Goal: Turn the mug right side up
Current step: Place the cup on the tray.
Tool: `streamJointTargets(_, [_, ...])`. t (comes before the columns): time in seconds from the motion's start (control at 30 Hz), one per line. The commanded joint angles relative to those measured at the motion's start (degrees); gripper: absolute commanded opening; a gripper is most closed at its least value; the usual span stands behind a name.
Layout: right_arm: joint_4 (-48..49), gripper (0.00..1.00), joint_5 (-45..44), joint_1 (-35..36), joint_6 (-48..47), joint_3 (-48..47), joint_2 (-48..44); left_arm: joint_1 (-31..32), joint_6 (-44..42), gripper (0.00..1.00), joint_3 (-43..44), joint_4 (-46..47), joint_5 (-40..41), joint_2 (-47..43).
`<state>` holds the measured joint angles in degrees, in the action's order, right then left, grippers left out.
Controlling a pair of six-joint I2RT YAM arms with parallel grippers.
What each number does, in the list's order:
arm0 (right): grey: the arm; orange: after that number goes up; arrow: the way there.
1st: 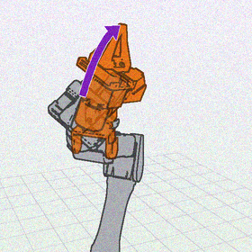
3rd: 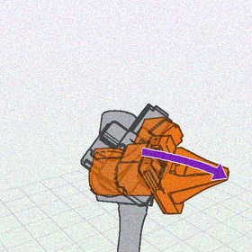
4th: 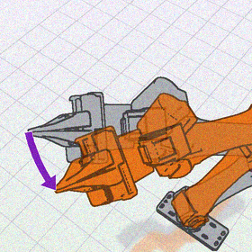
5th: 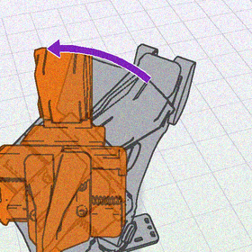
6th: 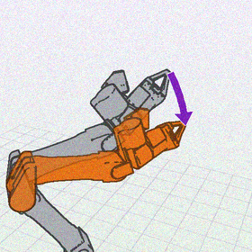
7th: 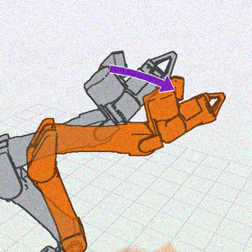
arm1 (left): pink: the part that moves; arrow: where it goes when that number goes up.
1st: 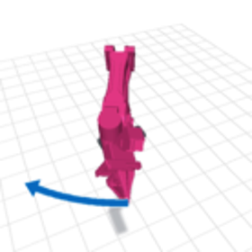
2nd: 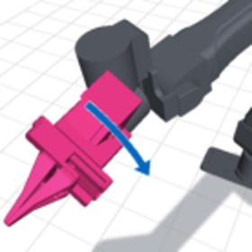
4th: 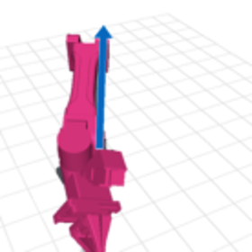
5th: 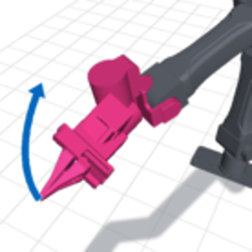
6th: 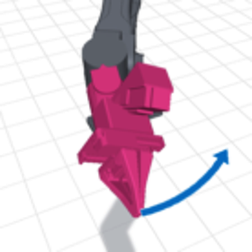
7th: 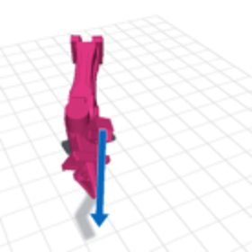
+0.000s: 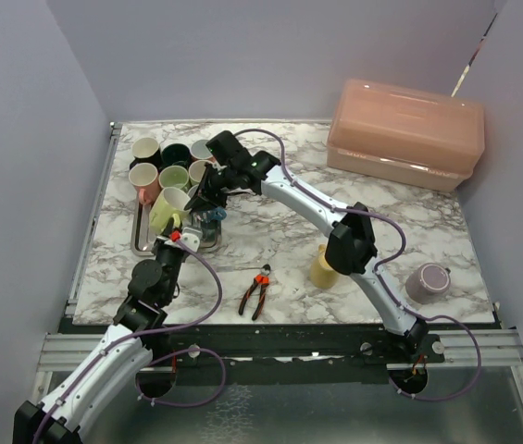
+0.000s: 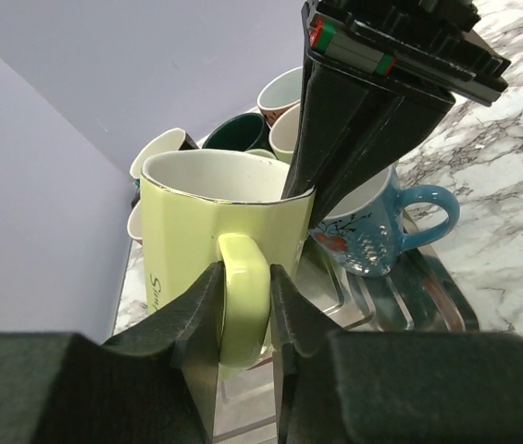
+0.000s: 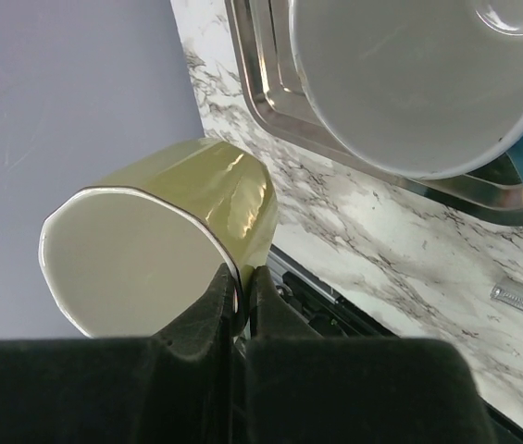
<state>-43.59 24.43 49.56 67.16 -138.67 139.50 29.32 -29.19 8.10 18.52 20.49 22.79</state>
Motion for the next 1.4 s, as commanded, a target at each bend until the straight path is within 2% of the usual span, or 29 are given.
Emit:
streamJointTargets(0.0, [4.2, 0.01, -1.3, 0.3, 2.2, -0.3, -3.5, 0.3, 2.8, 0.27, 2.8, -1.2, -4.1, -0.1])
streamJointTargets(0.1, [4.8, 0.01, -1.2, 0.2, 2.7, 0.1, -3.3, 0.2, 3.6, 0.28, 3.1, -2.9, -5.0, -0.1])
streamJointTargets(0.2, [5.4, 0.01, -1.5, -0.2, 3.2, 0.4, -3.1, 0.3, 4.4, 0.34, 3.7, -5.1, -6.0, 0.4])
streamJointTargets(0.43, [8.4, 0.01, -0.5, -0.7, 5.6, 2.0, -3.6, 0.3, 3.3, 0.36, 4.5, -9.4, -6.7, 1.2])
streamJointTargets(0.6, [8.4, 0.01, -0.6, -0.9, 6.0, 2.6, -3.5, 0.2, 3.2, 0.42, 4.7, -11.0, -6.2, 0.8])
streamJointTargets(0.73, [9.2, 0.01, -0.6, -1.0, 6.3, 3.3, -3.9, 0.2, 4.3, 0.57, 5.0, -11.5, -4.4, 0.5])
streamJointTargets(0.87, [10.0, 0.01, -0.8, -1.3, 6.7, 4.3, -4.3, 0.2, 5.1, 0.66, 5.4, -13.1, -3.8, -0.6])
streamJointTargets(1.17, [10.7, 0.01, -1.4, -1.6, 6.3, 4.8, -4.2, 0.2, 8.5, 0.71, 6.8, -15.9, -2.8, -3.9])
streamJointTargets(1.37, [10.0, 0.01, -3.0, -1.6, 1.4, 5.2, -5.0, 0.2, 16.1, 0.76, 11.2, -16.7, 2.3, -5.1])
